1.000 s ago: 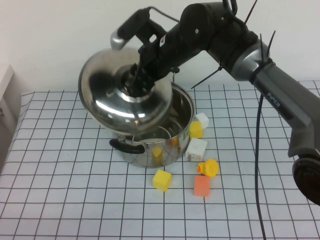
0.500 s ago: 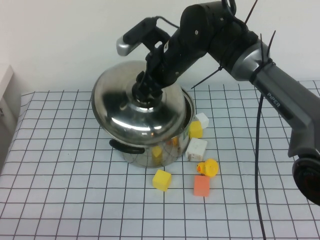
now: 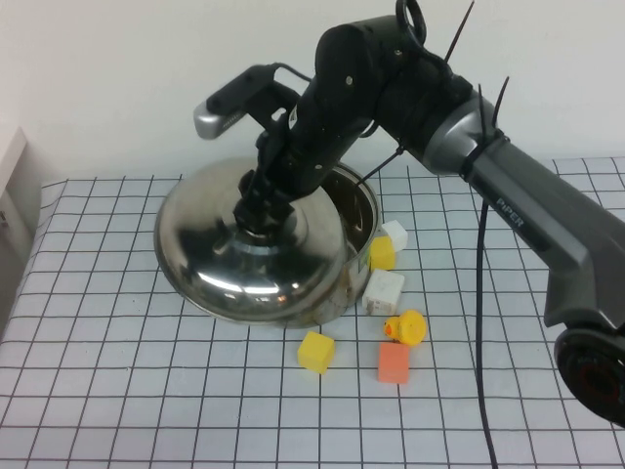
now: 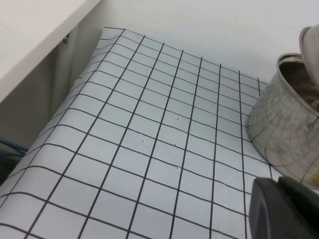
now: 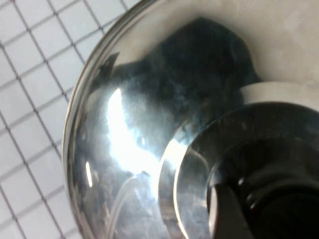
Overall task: Cover the pot
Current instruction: Place the pot lid on the pot
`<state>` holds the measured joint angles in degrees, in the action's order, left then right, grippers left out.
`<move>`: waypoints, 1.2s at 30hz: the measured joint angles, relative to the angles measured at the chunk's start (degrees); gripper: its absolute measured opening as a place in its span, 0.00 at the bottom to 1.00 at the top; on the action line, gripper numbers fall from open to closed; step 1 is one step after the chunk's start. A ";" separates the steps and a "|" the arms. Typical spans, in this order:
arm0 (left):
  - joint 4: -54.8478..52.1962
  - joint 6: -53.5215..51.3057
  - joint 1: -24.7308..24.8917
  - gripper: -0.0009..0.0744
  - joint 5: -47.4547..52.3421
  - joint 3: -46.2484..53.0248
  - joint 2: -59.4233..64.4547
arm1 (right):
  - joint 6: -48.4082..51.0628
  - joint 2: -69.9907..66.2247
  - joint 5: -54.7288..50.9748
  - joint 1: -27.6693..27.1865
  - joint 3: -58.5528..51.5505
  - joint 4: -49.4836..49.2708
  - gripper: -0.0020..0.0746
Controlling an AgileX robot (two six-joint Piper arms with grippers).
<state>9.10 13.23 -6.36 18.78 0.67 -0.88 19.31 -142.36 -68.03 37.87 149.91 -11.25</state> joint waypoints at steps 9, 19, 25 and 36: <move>0.00 0.00 0.00 0.01 0.00 0.00 0.00 | -13.91 1.18 15.29 5.82 0.00 11.25 0.48; 0.00 0.00 0.00 0.01 0.00 0.00 0.00 | -32.17 1.19 22.96 10.12 -0.08 29.01 0.48; 0.00 0.13 0.00 0.01 0.00 0.00 0.00 | -28.86 1.19 27.87 10.67 -0.08 24.07 0.48; 0.00 0.13 0.00 0.01 0.00 0.00 0.00 | -16.27 1.27 22.04 10.42 -0.08 17.36 0.48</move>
<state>9.10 13.36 -6.36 18.78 0.67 -0.88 3.04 -141.09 -45.99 48.29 149.82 6.11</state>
